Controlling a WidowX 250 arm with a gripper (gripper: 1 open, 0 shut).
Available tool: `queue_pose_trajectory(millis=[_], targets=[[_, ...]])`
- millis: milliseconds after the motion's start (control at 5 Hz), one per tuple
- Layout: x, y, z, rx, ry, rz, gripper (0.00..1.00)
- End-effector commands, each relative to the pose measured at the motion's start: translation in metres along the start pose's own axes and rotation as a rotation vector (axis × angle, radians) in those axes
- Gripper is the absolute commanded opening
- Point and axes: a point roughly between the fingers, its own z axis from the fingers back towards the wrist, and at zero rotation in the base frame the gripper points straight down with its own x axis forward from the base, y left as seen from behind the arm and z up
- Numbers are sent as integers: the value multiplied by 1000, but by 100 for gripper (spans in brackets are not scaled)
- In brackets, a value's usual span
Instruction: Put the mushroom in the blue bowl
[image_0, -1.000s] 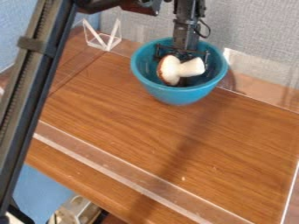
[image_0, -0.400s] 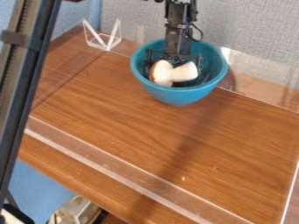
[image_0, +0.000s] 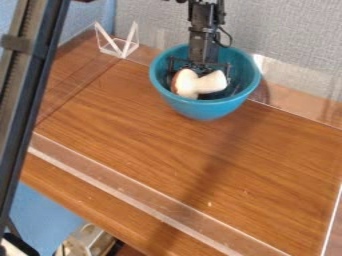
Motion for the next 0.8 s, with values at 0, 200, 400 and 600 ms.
queue_pose_trajectory(millis=[0, 200, 400, 600], targets=[[-5, -10, 34, -24, -110, 51, 100], [1, -8, 38, -35, -114, 44, 0], [5, -6, 42, -41, -115, 34, 100], [-6, -1, 50, -46, -117, 34, 100]])
